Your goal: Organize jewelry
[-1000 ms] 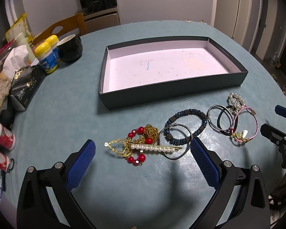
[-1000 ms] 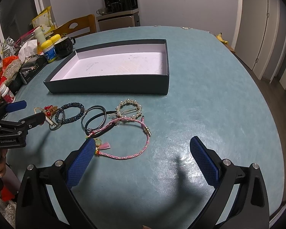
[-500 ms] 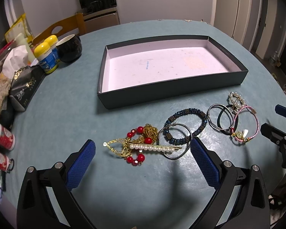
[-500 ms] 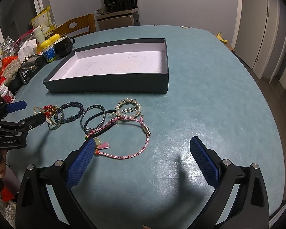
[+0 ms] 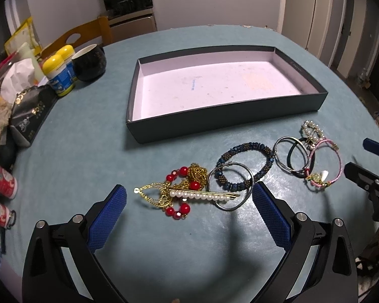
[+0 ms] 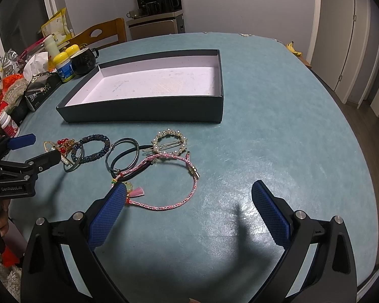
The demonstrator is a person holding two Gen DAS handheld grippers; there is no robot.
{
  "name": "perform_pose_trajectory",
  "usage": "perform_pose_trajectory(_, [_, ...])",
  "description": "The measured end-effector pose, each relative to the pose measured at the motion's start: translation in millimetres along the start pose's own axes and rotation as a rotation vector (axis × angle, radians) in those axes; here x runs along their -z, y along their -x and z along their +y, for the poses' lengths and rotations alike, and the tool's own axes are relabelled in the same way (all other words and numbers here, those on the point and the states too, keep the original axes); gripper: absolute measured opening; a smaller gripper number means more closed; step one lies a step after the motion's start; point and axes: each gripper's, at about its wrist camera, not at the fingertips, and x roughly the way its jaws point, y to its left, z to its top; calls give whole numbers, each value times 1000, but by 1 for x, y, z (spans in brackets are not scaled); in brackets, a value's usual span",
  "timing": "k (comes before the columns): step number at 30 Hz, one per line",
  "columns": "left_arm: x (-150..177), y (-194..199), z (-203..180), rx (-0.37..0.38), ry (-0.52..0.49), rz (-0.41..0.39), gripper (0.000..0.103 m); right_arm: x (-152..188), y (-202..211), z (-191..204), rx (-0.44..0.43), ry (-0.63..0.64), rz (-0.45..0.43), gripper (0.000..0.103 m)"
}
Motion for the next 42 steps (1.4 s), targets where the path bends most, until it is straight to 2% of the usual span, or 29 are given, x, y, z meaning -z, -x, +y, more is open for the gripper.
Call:
perform_pose_trajectory(3, [-1, 2, 5, 30, -6, -25, 101, -2, 0, -4, 4, -4, -4, 98])
perform_pose_trajectory(8, [-4, 0, 17, 24, -23, -55, 101, -8, 0, -15, 19, -6, -22, 98])
perform_pose_trajectory(15, [8, 0, 17, 54, -138, -59, 101, -9, 0, -20, -14, 36, -20, 98])
perform_pose_trajectory(24, [11, 3, 23, 100, -134, -68, 101, -9, -5, -15, -53, 91, -1, 96])
perform_pose_trajectory(25, [11, 3, 22, 104, -134, -69, 101, -10, -6, -14, -56, 103, 0, 94])
perform_pose_trajectory(27, [10, 2, 20, 110, -137, -66, 101, -11, -10, -11, -60, 120, 11, 80])
perform_pose_trajectory(30, [10, 0, 17, 115, -138, -62, 101, -16, -17, -8, -71, 132, 21, 65])
perform_pose_trajectory(36, [10, 1, 14, 113, -145, -58, 101, -19, -33, -4, -75, 144, 65, 43])
perform_pose_trajectory(40, [10, 1, 15, 122, -139, -58, 101, -15, -33, 1, -62, 187, 47, 27])
perform_pose_trajectory(42, [9, -1, 14, 123, -138, -53, 101, -13, -32, 4, -68, 203, 42, 14])
